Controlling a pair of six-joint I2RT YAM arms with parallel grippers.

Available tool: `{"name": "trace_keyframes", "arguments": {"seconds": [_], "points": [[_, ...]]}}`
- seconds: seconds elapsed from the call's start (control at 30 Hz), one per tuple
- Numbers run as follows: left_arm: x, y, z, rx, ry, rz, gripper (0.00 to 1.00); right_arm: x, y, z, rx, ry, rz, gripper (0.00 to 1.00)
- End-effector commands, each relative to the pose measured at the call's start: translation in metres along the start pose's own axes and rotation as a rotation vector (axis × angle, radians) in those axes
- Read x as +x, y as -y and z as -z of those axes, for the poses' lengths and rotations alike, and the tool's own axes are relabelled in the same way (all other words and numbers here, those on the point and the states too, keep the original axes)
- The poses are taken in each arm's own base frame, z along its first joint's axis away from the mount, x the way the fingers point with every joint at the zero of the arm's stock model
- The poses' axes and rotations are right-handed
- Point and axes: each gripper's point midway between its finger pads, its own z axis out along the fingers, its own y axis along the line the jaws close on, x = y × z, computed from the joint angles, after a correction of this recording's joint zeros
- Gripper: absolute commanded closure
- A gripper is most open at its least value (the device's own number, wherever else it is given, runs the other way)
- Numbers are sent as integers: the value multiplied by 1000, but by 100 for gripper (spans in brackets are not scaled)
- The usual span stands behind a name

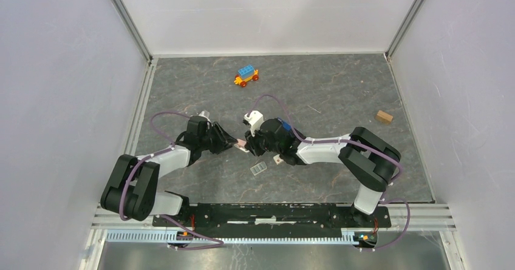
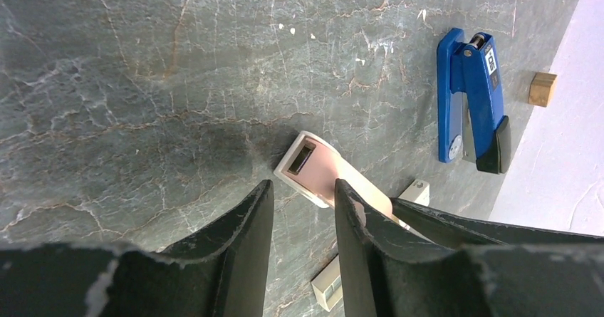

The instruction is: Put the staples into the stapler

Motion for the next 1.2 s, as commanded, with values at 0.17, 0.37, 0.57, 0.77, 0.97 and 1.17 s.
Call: {"name": "trace_keyframes", "arguments": {"seconds": [0.17, 0.37, 0.57, 0.77, 0.97, 1.17], "points": [[-5, 16, -5, 73, 6, -21, 58, 19, 9, 0, 39, -14, -34, 71], [-3, 16, -10, 77, -6, -18, 61, 27, 10, 0, 42, -30, -40, 73], [-2, 14, -10, 71, -7, -35, 65, -9, 9, 15, 58, 57, -55, 66], [1, 10, -12, 54, -14, -51, 67, -36, 10, 17, 73, 98, -75, 60], [1, 11, -12, 53, -15, -56, 68, -37, 12, 4, 83, 73, -88, 64], [2, 11, -12, 54, -17, -55, 68, -20, 14, -7, 86, 22, -96, 67]]}}
